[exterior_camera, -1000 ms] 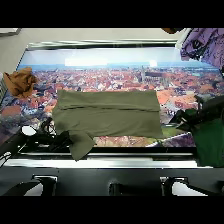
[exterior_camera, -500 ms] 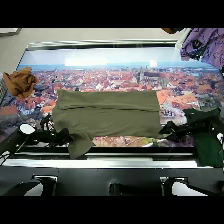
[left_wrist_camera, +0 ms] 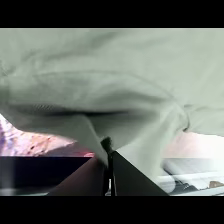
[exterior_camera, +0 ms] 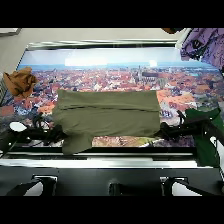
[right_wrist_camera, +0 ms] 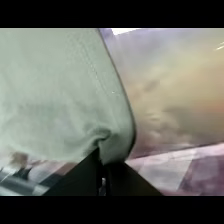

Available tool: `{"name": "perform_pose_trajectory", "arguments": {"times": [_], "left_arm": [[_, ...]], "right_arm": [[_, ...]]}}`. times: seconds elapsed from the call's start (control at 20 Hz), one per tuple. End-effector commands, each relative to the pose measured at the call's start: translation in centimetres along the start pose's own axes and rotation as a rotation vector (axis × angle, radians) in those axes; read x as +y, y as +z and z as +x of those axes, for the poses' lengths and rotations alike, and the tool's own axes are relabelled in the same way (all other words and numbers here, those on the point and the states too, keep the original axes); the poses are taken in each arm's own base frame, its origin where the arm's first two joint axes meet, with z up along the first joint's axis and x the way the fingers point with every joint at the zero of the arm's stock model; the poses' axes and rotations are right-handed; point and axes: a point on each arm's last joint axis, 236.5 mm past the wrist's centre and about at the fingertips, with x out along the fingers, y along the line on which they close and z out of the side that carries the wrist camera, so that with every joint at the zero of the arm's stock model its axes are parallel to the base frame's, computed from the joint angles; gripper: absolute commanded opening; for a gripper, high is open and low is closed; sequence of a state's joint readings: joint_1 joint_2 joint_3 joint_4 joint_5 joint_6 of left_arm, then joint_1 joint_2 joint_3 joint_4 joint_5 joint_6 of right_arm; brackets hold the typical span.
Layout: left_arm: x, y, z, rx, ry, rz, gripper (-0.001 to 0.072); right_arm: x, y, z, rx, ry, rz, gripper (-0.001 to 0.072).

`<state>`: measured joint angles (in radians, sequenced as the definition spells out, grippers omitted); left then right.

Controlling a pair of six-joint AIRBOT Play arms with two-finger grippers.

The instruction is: Fold the clothes and pants, and hang the long-sleeved shirts on hangers.

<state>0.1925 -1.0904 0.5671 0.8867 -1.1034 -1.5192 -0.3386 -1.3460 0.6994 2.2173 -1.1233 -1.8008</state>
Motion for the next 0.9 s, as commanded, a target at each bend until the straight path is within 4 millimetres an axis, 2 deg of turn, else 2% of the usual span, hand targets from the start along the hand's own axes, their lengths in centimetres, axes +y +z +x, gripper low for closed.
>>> {"name": "perform_pose_trajectory", "arguments": {"times": [0.0, 0.25, 0.3, 0.4, 0.5, 0.7, 0.85], "left_arm": [[0.4, 0.3, -3.5, 0.001, 0.037, 0.057, 0.0017], [0.5, -2.9, -7.3, 0.020, 0.107, 0.101, 0.0017], [0.1, -3.4, -7.8, 0.006, 0.104, 0.123, 0.0017], [-0.8, -3.4, -8.2, -0.020, 0.101, 0.171, 0.0016], [-1.6, -2.2, -7.8, -0.036, 0.101, 0.198, 0.0016], [-3.5, 2.5, -6.3, -0.047, 0.106, 0.239, 0.0015], [-4.9, 6.8, -5.4, -0.041, 0.107, 0.280, 0.0016]], "right_arm": [[0.2, -0.9, -1.8, -0.016, -0.051, 0.050, 0.0025], [0.9, -6.1, -6.7, 0.012, -0.132, 0.083, 0.0025], [1.2, -6.6, -7.5, -0.010, -0.136, 0.084, 0.0025], [2.1, -6.4, -8.6, -0.064, -0.124, 0.074, 0.0024], [2.7, -5.0, -9.2, -0.085, -0.120, 0.042, 0.0024], [4.3, 0.1, -9.6, -0.117, -0.082, -0.012, 0.0025], [6.5, 4.5, -7.9, -0.131, -0.080, -0.124, 0.0025]]}}
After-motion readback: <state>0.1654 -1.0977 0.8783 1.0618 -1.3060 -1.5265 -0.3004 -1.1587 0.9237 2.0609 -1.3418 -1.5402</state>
